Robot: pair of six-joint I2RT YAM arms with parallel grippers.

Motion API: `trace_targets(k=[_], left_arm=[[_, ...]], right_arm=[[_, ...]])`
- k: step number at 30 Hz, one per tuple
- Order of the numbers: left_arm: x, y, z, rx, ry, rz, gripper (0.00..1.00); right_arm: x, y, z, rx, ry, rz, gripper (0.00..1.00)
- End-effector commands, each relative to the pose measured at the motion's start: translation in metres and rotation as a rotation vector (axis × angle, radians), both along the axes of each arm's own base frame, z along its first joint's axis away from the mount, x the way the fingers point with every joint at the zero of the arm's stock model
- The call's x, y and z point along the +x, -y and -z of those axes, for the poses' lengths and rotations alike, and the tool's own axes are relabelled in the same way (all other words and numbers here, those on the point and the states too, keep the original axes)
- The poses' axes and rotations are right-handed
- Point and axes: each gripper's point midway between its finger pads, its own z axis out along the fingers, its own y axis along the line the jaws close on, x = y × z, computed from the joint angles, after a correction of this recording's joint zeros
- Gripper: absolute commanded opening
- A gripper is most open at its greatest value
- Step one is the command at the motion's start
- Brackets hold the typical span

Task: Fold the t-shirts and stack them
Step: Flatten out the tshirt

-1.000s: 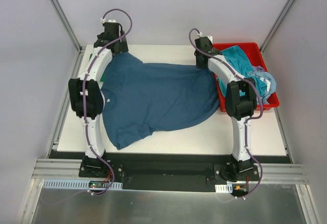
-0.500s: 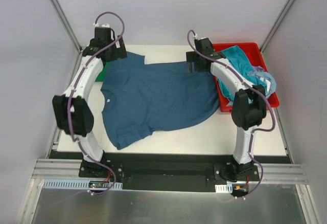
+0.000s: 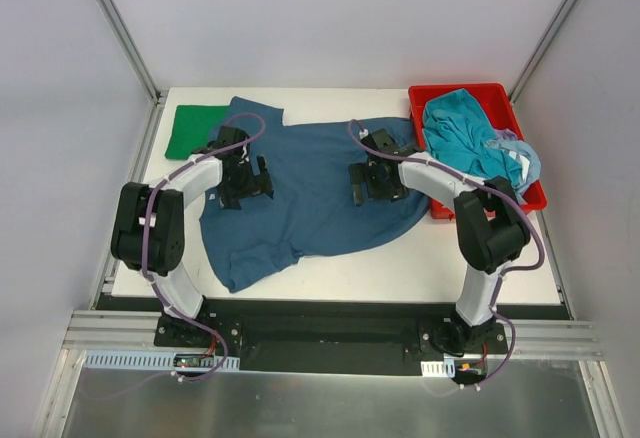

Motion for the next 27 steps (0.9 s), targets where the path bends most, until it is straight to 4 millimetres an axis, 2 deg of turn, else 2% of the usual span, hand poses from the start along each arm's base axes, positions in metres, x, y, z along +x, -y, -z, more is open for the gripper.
trace_targets(k=[1,5,8,11,13,16,18,20,27], left_arm=[[0.007,-0.002,0.016,-0.009,-0.032,-0.078,0.99],[0.01,-0.015,0.033,-0.045,-0.1,-0.148,0.99],[0.018,-0.041,0.038,-0.046,-0.111,-0.221,0.99],[0.028,-0.063,0.036,-0.077,-0.102,-0.263,0.99],[0.038,-0.07,0.03,-0.076,-0.078,-0.272,0.99],[0.05,-0.08,0.019,-0.037,-0.037,-0.289,0.99],[0.055,-0.076,0.01,-0.061,-0.016,-0.273,0.99],[0.055,-0.072,0.006,-0.083,-0.01,-0.261,0.99],[0.04,-0.075,0.024,-0.058,-0.065,-0.275,0.99]], right_arm=[[-0.005,-0.007,0.011,0.04,-0.033,0.054,0.98],[-0.023,-0.012,0.021,0.061,-0.074,0.084,0.99],[-0.034,-0.024,0.023,0.101,-0.068,0.097,0.98],[-0.042,-0.042,0.02,0.15,-0.078,0.091,0.98],[-0.045,-0.052,0.016,0.162,-0.065,0.078,0.98],[-0.041,-0.06,0.0,0.174,-0.015,0.067,0.98],[-0.039,-0.057,-0.009,0.175,0.015,0.072,0.97],[-0.043,-0.047,-0.01,0.146,0.026,0.092,0.96],[-0.09,-0.007,0.006,0.093,-0.036,0.156,0.96]])
